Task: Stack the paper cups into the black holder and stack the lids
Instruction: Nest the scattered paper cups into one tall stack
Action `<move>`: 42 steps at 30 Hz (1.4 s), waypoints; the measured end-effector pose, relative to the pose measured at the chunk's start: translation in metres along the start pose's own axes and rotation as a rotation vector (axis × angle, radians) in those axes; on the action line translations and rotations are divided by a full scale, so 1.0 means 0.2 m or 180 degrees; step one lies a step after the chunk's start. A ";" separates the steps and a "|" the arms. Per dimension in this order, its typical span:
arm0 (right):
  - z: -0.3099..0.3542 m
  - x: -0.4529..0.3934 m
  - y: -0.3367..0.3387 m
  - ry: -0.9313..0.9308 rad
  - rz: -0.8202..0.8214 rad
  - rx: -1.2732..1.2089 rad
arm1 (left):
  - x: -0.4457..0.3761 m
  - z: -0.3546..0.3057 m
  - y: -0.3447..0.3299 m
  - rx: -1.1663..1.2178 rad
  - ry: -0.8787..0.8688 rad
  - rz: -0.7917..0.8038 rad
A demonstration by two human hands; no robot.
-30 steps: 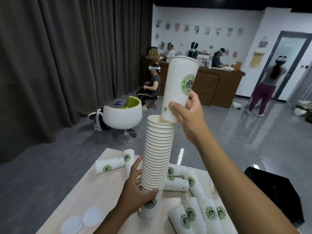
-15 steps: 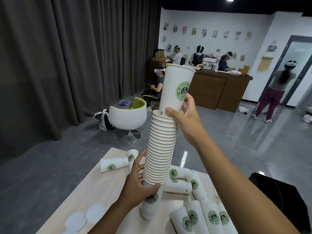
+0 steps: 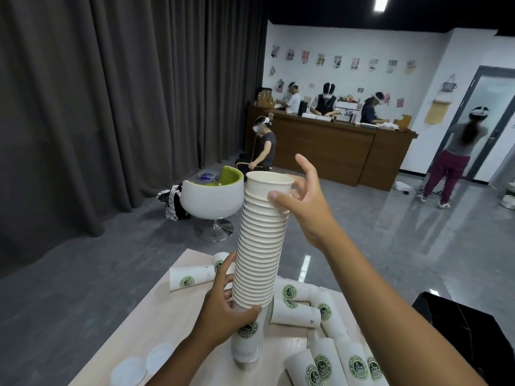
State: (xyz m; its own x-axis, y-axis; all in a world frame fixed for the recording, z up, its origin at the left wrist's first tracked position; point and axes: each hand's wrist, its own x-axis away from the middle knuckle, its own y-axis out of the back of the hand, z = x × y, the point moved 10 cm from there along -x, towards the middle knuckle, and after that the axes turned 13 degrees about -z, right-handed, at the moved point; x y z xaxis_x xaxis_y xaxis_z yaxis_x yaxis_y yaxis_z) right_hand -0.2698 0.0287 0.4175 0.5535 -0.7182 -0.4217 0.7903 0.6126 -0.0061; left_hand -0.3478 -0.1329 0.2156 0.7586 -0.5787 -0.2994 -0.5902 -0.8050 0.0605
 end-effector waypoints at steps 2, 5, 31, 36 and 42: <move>0.01 0.00 -0.01 0.0048 -0.0002 0.0054 | -0.01 0.00 0.01 0.0005 -0.0001 0.0003; 0.03 0.01 -0.02 0.0168 0.0076 0.0164 | -0.01 0.01 0.02 -0.0003 0.0000 -0.0010; -0.58 0.00 -0.63 -0.0389 0.0551 0.0286 | -0.18 0.45 0.64 -0.0022 0.0623 -0.0587; -0.99 0.01 -0.75 -0.0785 0.0644 0.0683 | -0.32 0.56 0.94 -0.0111 0.0728 -0.0872; -1.45 0.02 -1.00 -0.1002 0.1042 0.1236 | -0.54 0.73 1.22 -0.0256 0.0746 -0.1106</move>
State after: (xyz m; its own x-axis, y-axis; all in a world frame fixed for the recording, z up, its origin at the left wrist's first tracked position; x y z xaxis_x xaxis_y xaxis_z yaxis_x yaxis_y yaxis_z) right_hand -0.5024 -0.0010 0.1549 0.7890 -0.6118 -0.0564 0.5708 0.6959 0.4357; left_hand -0.6143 -0.2472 0.1236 0.9563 -0.2778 -0.0910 -0.2720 -0.9597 0.0711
